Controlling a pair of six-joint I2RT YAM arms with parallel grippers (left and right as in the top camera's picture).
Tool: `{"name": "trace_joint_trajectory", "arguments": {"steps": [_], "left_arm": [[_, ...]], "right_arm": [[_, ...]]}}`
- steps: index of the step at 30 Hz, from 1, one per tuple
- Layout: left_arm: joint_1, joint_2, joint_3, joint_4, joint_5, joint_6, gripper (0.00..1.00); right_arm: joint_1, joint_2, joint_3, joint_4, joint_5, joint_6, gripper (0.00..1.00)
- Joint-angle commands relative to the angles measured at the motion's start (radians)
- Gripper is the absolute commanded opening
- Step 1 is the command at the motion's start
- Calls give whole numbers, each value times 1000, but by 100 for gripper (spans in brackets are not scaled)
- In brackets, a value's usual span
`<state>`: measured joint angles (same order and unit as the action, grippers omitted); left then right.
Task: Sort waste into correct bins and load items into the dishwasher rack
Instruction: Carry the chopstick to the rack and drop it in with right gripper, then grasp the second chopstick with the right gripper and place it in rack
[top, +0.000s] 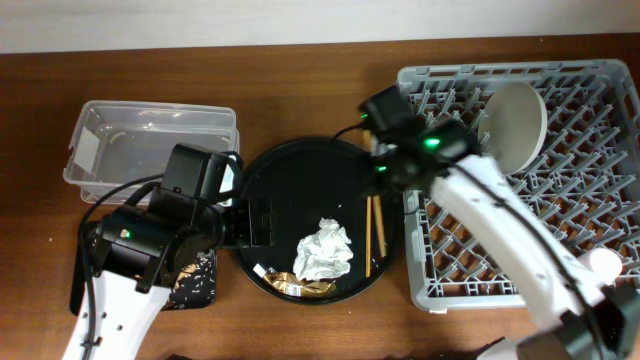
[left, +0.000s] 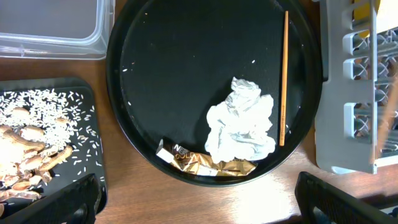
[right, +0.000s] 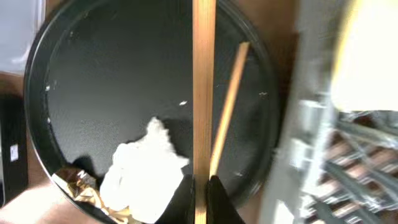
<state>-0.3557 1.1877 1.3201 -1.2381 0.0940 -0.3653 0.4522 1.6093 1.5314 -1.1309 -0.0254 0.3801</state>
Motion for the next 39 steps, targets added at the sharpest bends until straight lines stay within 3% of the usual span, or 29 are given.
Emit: {"name": "trace_joint_trajectory", "arguments": {"steps": [1,4,10,18,19,21,22,26,27,28,30,32,36,38,39], "left_arm": [[5,-2,1,2,6,12,99],[5,-2,1,2,6,12,99],[5,-2,1,2,6,12,99],[5,-2,1,2,6,12,99],[5,-2,1,2,6,12,99],[5,-2,1,2,6,12,100],[5,-2,1,2,6,12,99],[5,-2,1,2,6,12,99],[5,-2,1,2,6,12,99],[5,-2,1,2,6,12,99],[5,-2,1,2,6,12,99],[5,-2,1,2,6,12,99],[5,-2,1,0,6,12,99],[5,-2,1,-2,6,12,99],[5,-2,1,-2,6,12,99]], "right_arm": [[-161,-40,12,-24,37,-132,4],[-294,1,10,-45,39,-308,4],[-517,114,10,3,38,-415,4],[-536,212,12,46,33,-534,7],[-525,207,12,40,31,-533,30],[-501,183,16,14,-1,-533,49],[-483,167,23,0,-9,-532,56],[-356,78,107,-119,-117,-529,61],[-306,51,137,-146,-200,-529,70],[-258,29,158,-140,-278,-529,99],[-156,8,166,-85,-406,-529,98],[-98,17,160,-52,-401,-501,98],[-1,131,55,-35,-55,-19,98],[-4,195,-9,3,-23,44,98],[-15,239,-38,39,-37,48,73]]}}
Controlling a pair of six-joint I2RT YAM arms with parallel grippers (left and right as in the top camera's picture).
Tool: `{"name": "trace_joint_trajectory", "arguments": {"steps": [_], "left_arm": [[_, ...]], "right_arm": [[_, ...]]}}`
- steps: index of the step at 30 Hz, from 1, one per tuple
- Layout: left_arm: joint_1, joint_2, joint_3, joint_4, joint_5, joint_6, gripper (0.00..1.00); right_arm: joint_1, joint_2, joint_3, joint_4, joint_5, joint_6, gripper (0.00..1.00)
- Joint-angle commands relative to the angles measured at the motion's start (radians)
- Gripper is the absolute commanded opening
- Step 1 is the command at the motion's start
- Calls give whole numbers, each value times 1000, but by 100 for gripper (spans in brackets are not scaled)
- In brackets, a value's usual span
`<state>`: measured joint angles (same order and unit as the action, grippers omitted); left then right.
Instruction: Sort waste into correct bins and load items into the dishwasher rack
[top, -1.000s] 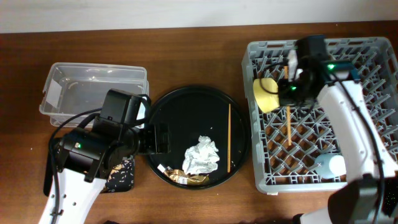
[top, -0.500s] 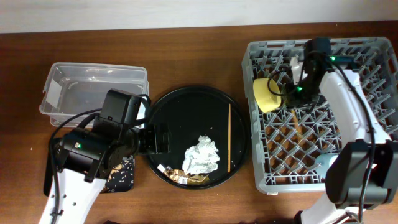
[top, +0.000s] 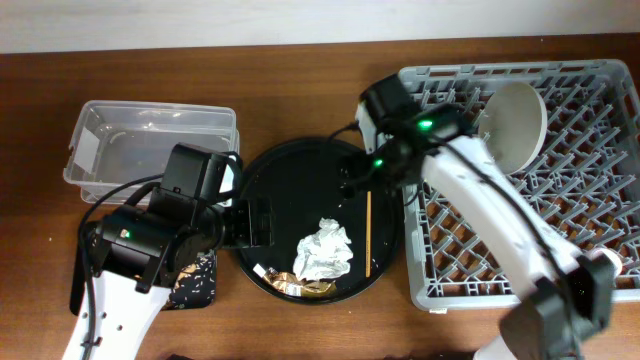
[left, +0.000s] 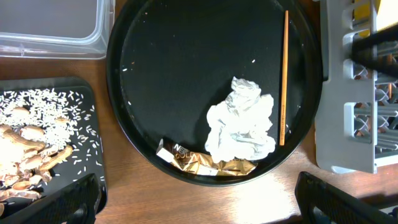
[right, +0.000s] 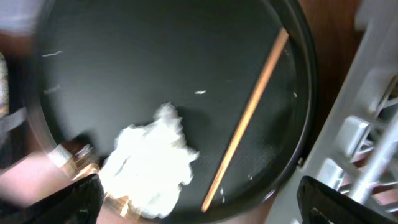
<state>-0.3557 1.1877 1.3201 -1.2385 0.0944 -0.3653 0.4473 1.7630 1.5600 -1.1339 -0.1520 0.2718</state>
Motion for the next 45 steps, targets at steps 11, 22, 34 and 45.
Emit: {"name": "trace_joint_trajectory", "arguments": {"steps": [11,22,34,45], "left_arm": [[5,-2,1,-5,6,12,99],[5,-2,1,-5,6,12,99],[5,-2,1,-5,6,12,99],[5,-2,1,-5,6,12,99]], "right_arm": [[-2,381,-91,76,39,220,25],[-37,203,142,-105,25,29,4],[-389,-18,131,-117,134,-399,4],[-505,27,-23,48,121,-455,30]]}}
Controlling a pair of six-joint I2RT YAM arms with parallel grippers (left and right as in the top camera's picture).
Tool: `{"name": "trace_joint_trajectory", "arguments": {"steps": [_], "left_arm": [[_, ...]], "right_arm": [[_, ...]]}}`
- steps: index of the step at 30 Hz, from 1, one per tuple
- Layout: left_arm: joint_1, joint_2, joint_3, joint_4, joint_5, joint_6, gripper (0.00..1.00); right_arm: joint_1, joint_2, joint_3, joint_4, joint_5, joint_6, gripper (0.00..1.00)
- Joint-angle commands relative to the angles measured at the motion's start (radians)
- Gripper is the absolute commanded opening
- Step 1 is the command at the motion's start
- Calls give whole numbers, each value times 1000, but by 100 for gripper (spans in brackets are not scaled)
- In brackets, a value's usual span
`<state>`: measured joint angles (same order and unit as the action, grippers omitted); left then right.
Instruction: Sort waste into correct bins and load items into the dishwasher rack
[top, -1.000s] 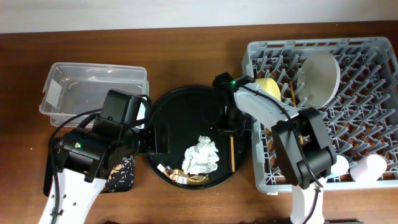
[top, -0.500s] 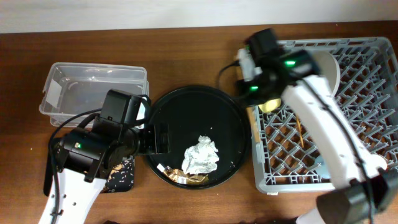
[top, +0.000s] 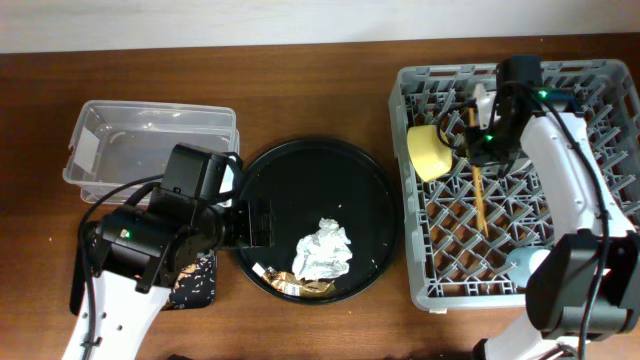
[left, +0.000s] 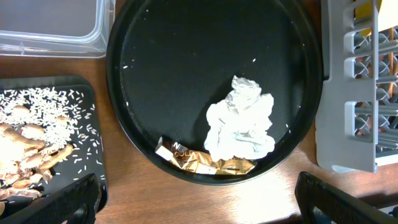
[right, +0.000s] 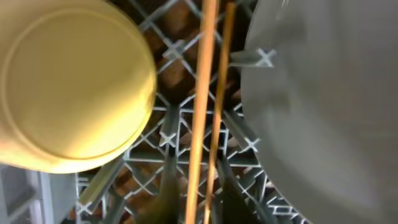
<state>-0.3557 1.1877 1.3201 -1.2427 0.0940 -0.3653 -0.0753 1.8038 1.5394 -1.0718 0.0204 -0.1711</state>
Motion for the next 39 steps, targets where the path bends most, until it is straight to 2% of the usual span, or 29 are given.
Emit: {"name": "trace_joint_trajectory", "arguments": {"steps": [1,5,7,10,15,19,23,24,39], "left_arm": [[5,-2,1,-1,6,12,99],[5,-2,1,-1,6,12,99],[5,-2,1,-1,6,12,99],[5,-2,1,-1,6,12,99],[5,-2,1,-1,6,12,99],[5,-2,1,-1,6,12,99],[5,-2,1,-1,6,12,99],[5,-2,1,-1,6,12,99],[5,-2,1,-1,6,12,99]], "right_arm": [[29,-26,-2,-24,-54,-12,32],[84,-140,47,-67,-132,-12,36],[131,-285,117,-118,-259,-12,41],[171,-424,133,-119,-342,-13,49],[270,-693,133,-182,-360,-11,59],[293,-806,133,-214,-463,-12,67],[293,-850,133,-296,-466,-12,75],[293,-849,133,-303,-466,-12,98],[293,-846,133,-339,-465,-12,98]]}}
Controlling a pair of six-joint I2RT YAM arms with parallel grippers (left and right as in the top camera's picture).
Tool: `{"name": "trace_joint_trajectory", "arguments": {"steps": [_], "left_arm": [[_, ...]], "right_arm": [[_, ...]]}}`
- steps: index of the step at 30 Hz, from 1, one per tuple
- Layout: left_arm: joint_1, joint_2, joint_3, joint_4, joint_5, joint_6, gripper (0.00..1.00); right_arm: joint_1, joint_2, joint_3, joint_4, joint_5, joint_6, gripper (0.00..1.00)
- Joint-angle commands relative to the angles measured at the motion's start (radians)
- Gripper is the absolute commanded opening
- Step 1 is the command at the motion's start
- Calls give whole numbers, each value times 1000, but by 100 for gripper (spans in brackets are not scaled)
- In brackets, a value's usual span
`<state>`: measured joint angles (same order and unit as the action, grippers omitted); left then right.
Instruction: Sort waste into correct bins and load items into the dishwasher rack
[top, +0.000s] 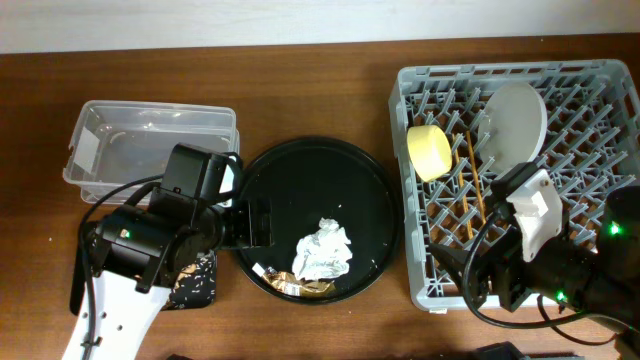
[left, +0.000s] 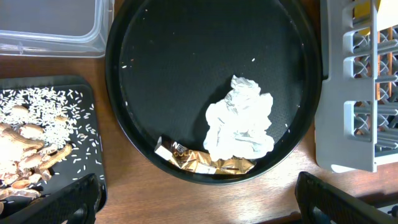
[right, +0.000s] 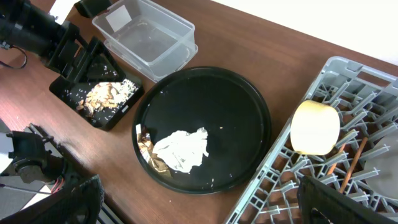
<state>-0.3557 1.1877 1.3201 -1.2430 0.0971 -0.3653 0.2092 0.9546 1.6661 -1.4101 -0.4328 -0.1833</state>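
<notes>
A crumpled white napkin (top: 322, 250) and a gold wrapper (top: 290, 283) lie at the front of the round black tray (top: 300, 180). Two wooden chopsticks (top: 468, 190) rest in the grey dishwasher rack (top: 600, 90), beside a yellow cup (top: 428, 152) and a pale plate (top: 512, 120). My left gripper (left: 199, 202) hovers open over the tray's near rim, nothing between its fingers. My right gripper (right: 202, 205) is open and empty, high at the rack's front corner, looking across the tray.
A clear plastic bin (top: 150, 150) stands at the back left. In front of it sits a black food tray (left: 43, 137) with rice and scraps. The right arm's body (top: 545, 265) overhangs the rack's front edge.
My right gripper was low over the rack with a chopstick between its jaws. Now it is open and empty, drawn back to the rack's front, and both chopsticks lie in the rack. The left arm is unchanged.
First my right gripper held a chopstick over the tray while another lay on the tray. Then it was open above the tray with one chopstick left there. Later the tray held no chopsticks and the gripper was at the rack. Now both sit in the rack.
</notes>
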Motion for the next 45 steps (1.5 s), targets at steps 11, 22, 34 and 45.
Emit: {"name": "trace_joint_trajectory", "arguments": {"steps": [11,22,34,45], "left_arm": [[5,-2,1,-1,3,12,99],[5,-2,1,0,3,12,99],[5,-2,1,-1,3,12,99],[5,-2,1,-1,3,12,99]], "right_arm": [[-79,-239,-300,219,158,-162,98],[-166,-939,-1328,700,149,-179,98],[-165,-951,-1550,1021,154,-179,98],[-165,-951,-1554,1040,154,-179,98]]}}
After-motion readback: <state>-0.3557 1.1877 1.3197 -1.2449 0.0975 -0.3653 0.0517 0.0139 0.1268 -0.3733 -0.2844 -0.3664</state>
